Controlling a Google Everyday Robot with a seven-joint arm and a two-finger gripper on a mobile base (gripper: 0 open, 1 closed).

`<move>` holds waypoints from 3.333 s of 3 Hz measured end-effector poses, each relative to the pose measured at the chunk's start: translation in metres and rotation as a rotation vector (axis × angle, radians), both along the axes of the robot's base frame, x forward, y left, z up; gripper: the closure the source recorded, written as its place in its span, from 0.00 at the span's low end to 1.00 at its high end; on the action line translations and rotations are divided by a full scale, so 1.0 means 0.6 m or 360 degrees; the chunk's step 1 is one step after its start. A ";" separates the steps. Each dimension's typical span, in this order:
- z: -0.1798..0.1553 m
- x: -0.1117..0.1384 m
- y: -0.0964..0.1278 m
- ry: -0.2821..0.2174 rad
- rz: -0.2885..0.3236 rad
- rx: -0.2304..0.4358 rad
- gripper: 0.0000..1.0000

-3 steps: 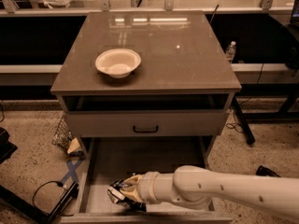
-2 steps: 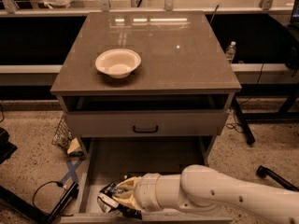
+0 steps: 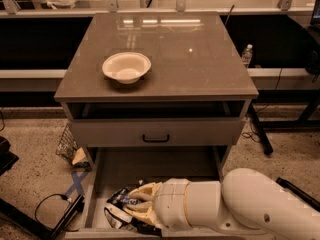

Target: Pick blue chip bag from middle drawer and place on counter

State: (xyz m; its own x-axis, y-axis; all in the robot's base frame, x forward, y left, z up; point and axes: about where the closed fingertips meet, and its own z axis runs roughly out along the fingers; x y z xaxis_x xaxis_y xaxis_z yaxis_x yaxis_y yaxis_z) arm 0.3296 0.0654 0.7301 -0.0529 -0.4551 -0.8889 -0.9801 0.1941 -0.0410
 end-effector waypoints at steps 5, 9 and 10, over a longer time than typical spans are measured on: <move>0.210 0.197 -0.085 0.0002 -0.0103 -0.0021 1.00; 0.437 0.435 -0.183 -0.0122 -0.0400 -0.0062 1.00; 0.454 0.486 -0.194 -0.0115 -0.0430 -0.0055 1.00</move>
Offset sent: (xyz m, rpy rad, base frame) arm 0.0068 0.0001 0.0006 0.0313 -0.0087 -0.0054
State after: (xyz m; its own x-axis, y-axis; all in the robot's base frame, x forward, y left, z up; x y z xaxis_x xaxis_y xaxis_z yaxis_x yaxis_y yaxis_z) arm 0.6210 -0.0512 1.0024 -0.1134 -0.4630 -0.8791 -0.8871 0.4455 -0.1203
